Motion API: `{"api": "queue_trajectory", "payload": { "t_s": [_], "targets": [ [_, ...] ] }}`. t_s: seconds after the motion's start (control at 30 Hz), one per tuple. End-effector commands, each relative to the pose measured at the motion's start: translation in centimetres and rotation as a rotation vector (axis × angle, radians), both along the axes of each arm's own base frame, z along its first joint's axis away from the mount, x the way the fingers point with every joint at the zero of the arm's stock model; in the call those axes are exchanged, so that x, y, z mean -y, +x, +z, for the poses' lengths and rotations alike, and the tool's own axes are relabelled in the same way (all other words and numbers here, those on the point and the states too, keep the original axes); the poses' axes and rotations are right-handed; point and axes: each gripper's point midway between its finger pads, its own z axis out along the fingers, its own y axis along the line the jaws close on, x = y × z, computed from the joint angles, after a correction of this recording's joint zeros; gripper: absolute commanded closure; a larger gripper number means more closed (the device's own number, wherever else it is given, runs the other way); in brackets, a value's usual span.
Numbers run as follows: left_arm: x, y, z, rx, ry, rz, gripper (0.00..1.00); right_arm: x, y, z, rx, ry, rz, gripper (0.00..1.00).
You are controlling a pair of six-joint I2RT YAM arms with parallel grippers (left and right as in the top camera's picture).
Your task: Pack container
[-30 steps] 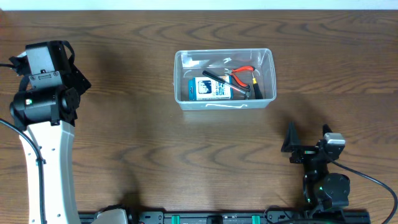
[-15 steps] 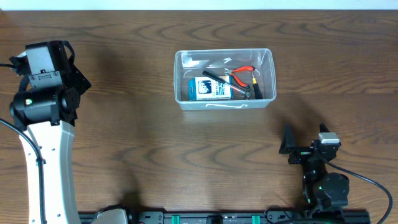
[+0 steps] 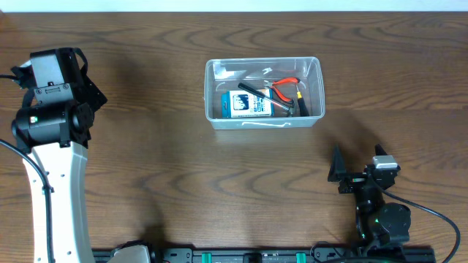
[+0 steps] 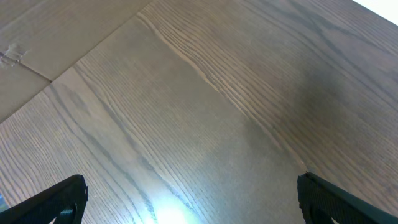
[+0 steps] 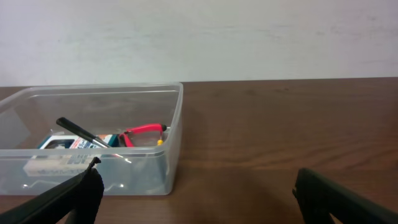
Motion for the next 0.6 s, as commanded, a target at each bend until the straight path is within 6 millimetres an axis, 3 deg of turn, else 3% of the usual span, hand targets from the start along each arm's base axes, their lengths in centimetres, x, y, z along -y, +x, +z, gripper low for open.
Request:
{"api": "queue_trajectory", "payload": {
  "t_s": [0.0,0.57],
  "targets": [
    [-0.43,-0.06,0.27,0.006,0.012,0.023,0.02,0.04,0.01,-0.17,0.003,-0.016,0.002,0.01],
    [-0.43,-0.06,0.26,0.005,0.012,0.023,0.02,0.04,0.01,-0.17,0.003,-0.016,0.002,0.01]
  ]
}}
